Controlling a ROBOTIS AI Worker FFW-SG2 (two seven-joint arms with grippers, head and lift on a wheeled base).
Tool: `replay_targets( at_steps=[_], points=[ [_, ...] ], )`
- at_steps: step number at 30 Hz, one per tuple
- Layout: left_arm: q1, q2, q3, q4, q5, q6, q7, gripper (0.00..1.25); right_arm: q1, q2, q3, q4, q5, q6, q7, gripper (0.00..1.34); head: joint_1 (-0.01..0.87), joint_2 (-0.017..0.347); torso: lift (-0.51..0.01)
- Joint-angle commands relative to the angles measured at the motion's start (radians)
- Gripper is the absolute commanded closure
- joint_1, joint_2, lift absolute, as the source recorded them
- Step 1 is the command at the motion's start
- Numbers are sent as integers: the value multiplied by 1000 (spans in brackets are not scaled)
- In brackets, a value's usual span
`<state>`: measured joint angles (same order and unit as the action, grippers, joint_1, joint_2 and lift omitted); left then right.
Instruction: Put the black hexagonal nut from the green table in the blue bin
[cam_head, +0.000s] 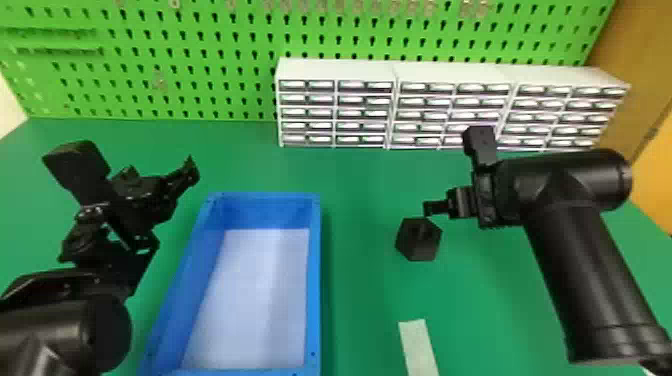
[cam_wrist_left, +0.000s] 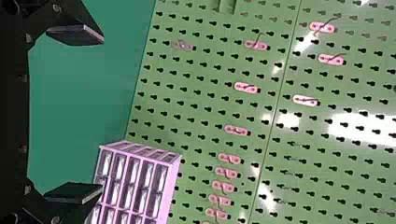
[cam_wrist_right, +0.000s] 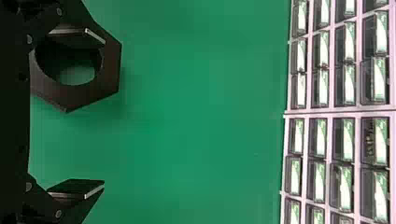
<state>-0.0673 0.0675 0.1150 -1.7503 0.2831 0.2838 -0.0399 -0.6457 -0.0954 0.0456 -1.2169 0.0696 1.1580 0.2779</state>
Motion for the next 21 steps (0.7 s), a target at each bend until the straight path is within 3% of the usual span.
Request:
replay_targets(
  at_steps=[1,21],
  points=[
    [1,0,0,0,1,0,0,163,1,0,-1,33,-10,-24,0,223,692,9,-97],
    [-2,0,-2,0,2,0,0,163,1,0,-13,111,-11,-104,0,223,692,9,-97]
  ],
)
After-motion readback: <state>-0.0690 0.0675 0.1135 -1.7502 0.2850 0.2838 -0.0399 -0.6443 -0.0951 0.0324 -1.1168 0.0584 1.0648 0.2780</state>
